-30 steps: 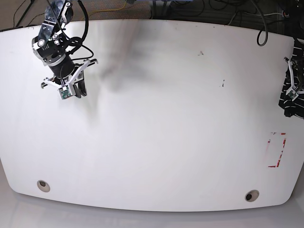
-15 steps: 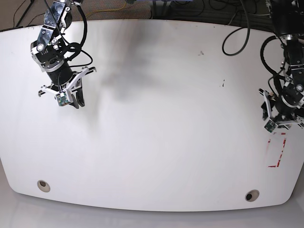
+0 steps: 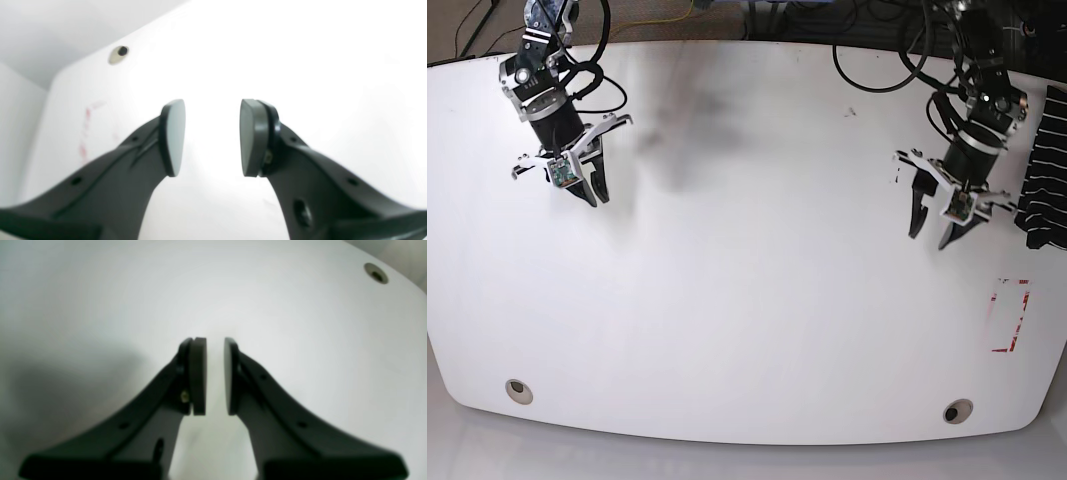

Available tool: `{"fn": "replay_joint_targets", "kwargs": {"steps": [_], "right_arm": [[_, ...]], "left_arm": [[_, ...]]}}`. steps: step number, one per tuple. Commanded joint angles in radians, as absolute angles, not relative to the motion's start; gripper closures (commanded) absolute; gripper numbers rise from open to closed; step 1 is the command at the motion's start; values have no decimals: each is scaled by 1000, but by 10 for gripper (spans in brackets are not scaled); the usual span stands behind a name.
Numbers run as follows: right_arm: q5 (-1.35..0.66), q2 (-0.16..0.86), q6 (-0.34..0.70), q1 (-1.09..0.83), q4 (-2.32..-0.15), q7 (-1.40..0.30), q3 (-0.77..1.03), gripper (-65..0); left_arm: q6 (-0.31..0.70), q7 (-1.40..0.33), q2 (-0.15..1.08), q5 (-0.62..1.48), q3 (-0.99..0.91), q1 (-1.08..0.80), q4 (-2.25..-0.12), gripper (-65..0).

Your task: Layout the t-shirt on the table in an organized manner, then fold the t-shirt properly

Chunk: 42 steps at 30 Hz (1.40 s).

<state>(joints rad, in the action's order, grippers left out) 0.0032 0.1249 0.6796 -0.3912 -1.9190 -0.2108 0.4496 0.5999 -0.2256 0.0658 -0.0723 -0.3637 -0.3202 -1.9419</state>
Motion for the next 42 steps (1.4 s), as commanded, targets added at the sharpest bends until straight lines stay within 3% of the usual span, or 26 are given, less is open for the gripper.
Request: {"fn": "replay_joint_targets", "kwargs": {"steps": [1,9,23,33,42], "right_arm": [[-13,134,650,-441,-1937,-166,455,-87],[-33,128,639,-619,-1960,-156,456,-81],[-185,94,638,-975,-1960,-19,456,-81],[-191,62,645,-1122,-1954,-18,452,-81],[-188,1,648,-1213,-1923,-18,449,-81]], "left_arm": [[593,-193,21,-61,-377,-389,-1988,-244],[595,-189,-35,-59,-380,-591,-1998,-244],[598,-193,-28,-16,-317,-957,-1992,-244],[598,-194,-27,81,-315,-1112,-1989,-244],[596,-197,16,82,-317,-1130,-1876,-244]]}}
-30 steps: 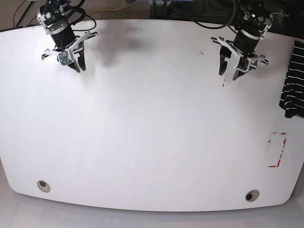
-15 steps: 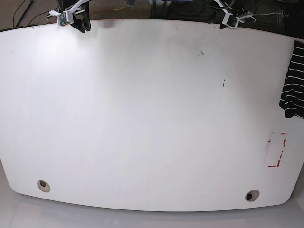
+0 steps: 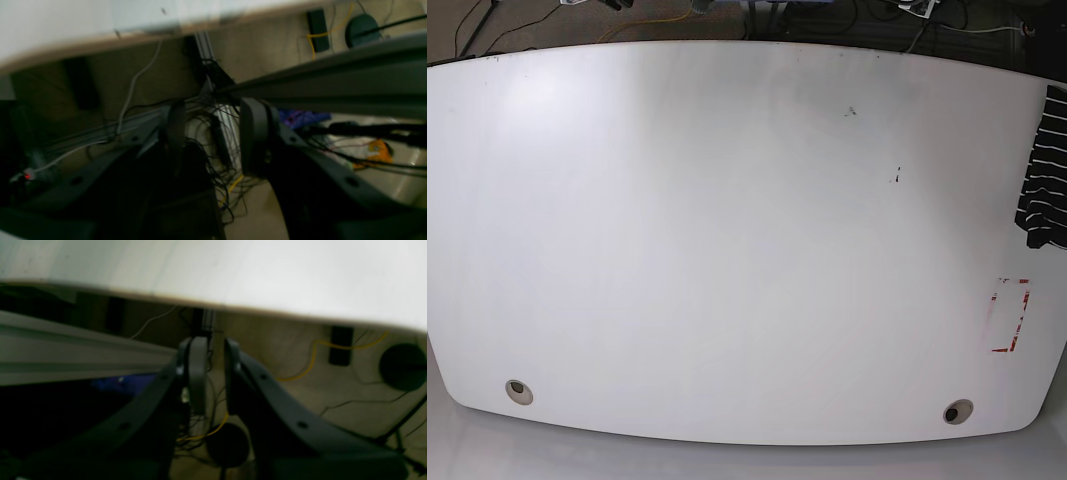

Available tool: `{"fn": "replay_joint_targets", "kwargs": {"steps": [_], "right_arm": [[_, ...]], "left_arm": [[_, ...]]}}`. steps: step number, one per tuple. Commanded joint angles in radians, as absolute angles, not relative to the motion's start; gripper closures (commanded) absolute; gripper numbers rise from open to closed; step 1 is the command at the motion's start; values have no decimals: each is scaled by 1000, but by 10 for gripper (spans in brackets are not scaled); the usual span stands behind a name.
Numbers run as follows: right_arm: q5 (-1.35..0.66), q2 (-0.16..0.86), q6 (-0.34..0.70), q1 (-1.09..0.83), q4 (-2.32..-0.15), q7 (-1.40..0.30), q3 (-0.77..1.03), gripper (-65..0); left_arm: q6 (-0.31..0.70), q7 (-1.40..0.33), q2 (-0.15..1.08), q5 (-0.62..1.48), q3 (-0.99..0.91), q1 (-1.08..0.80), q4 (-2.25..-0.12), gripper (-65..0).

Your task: Layout the t-shirt on the table in an organized manner, then fold the t-shirt properly

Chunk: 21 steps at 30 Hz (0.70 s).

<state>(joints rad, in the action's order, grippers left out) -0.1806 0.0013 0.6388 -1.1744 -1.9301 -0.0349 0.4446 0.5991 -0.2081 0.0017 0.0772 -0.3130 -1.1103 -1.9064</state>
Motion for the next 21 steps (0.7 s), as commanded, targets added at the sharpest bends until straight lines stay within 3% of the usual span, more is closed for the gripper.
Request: {"fn": "replay_joint_targets", "kwargs": {"steps": [1,10,21], "right_arm": [[-189,1,648,-1219,-1911,-18,447,-81],[-182,5,698,-1216,-1750,-18,420,-81],[-124,45,698,-1059,-1445,-18,406,-81]], "left_arm": [[596,-196,21,84,-317,-1127,-1845,-244],[595,-193,38,79,-315,-1043,-1616,-244],[593,-191,74,79,-262,-880,-1310,-244]]}}
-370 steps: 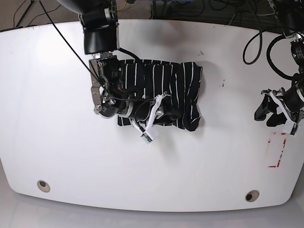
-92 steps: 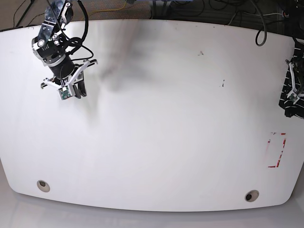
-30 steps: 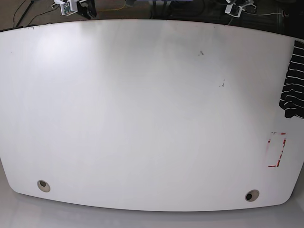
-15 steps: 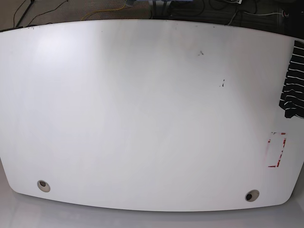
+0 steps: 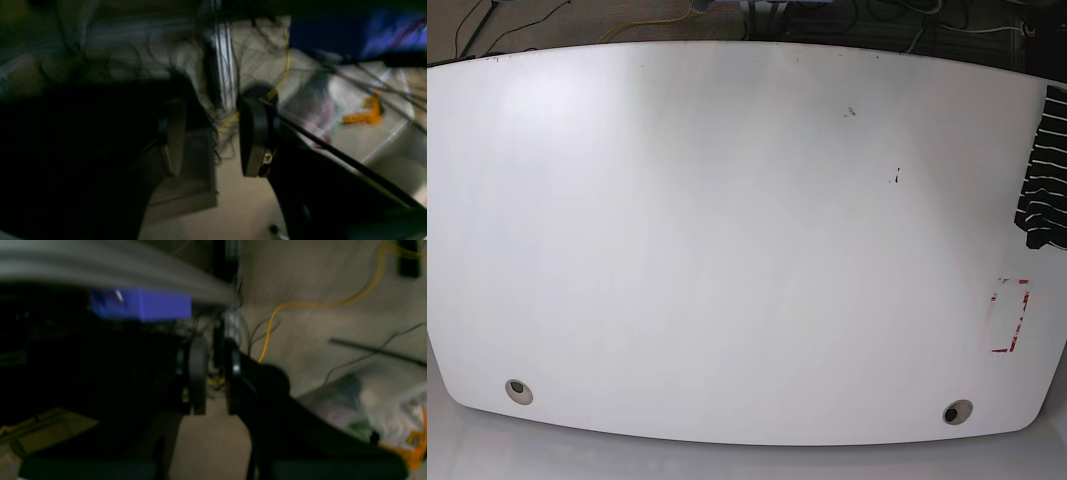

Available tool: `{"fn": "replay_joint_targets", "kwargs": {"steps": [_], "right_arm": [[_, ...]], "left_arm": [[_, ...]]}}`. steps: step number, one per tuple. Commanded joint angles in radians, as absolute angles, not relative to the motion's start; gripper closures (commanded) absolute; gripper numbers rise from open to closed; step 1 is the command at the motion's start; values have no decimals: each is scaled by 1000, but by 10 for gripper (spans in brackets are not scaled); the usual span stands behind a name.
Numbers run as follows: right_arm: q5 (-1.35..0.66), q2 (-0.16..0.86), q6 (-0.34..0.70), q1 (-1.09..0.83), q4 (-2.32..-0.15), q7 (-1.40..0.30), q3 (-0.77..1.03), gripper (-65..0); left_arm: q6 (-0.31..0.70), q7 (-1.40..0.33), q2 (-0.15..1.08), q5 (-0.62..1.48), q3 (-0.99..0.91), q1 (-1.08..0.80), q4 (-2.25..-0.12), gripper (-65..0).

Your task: Layout the t-shirt on the table in an organized manner, then fold the t-shirt properly

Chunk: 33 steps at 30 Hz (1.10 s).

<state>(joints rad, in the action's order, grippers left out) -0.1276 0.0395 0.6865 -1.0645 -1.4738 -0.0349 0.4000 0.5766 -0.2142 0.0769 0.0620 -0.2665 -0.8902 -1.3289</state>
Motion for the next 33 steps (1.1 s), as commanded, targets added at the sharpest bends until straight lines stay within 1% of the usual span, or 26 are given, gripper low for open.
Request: {"fn": "replay_joint_targets", "kwargs": {"steps": [1,7,17,23,30,33], "right_arm": [[-110,45,698,-1043,-1420,-18,406,-81],[-21,44,698,-961,-1317,-18,406,-81],[84,45,698,-782,-1107,-22,406,-81],[134,47,698,-665,-957,-25,406,-84],[183,50,696,-545,-783,-25,406,-86],[208,50,667,-503,-734,-25,406,-86]], "left_arm": [[593,-191,74,79,-259,-868,-1288,-244],[593,-191,74,77,-255,-797,-1204,-244],[584,-191,68,-56,-228,-656,-998,-244],[499,-191,70,-101,-222,-568,-872,-244],[453,-191,73,-108,-220,-473,-739,-244],[433,-191,74,-108,-220,-432,-680,-244]]}}
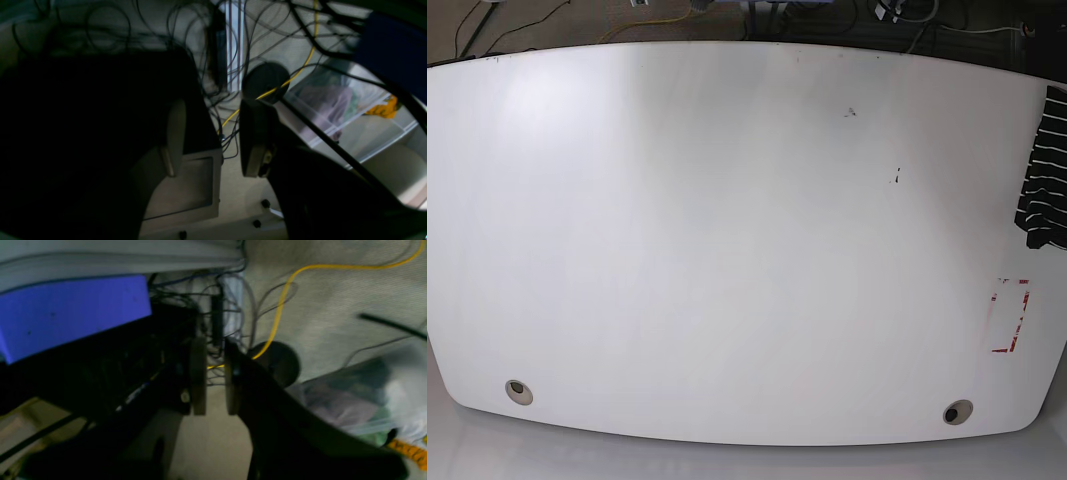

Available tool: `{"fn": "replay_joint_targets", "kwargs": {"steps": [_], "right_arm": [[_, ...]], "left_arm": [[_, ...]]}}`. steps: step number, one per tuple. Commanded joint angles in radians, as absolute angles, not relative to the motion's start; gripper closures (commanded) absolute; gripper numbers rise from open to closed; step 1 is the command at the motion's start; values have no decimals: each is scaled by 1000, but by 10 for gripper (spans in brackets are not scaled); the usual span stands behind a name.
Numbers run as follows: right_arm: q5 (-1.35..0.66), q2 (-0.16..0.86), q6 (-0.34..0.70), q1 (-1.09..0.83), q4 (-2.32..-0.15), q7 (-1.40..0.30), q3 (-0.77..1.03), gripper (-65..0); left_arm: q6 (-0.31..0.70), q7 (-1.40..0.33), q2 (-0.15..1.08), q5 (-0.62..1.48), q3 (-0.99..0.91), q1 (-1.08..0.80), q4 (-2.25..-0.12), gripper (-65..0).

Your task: Layout the t-shirt on the table in an organized manner, then fold the t-shirt properly

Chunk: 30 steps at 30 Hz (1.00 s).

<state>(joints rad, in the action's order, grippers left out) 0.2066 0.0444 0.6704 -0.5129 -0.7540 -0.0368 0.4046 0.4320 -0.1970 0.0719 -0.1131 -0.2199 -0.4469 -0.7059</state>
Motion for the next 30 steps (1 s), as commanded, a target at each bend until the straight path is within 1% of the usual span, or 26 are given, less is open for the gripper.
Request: {"fn": "replay_joint_targets", "kwargs": {"steps": [1,4,11,15,18,22,27,30], "right_arm": [[219,50,650,-489,-714,-25,406,-86],[242,48,619,-447,-657,-25,406,-86],[282,45,602,-371,-568,-25,406,-87],[308,45,530,-326,-501,-25,406,-87],[317,45,496,-294,-461,-22,406,-87],[321,47,484,-260,-418,-22,406,-87],[364,45,476,-216,-366,-24,406,-87],[398,44,440,-205,-360,-24,406,-87]], "left_arm": [[426,-191,76,-108,-220,-417,-654,-244],[394,-189,91,-108,-220,-383,-595,-244],[311,-153,93,-110,-220,-285,-464,-244],[260,-124,93,-110,-220,-243,-386,-244],[245,-99,93,-110,-219,-226,-348,-244],[236,-82,93,-110,-199,-209,-320,-244],[140,-45,93,-110,-134,-208,-314,-244],[127,-45,90,-110,-116,-205,-314,-244]]}}
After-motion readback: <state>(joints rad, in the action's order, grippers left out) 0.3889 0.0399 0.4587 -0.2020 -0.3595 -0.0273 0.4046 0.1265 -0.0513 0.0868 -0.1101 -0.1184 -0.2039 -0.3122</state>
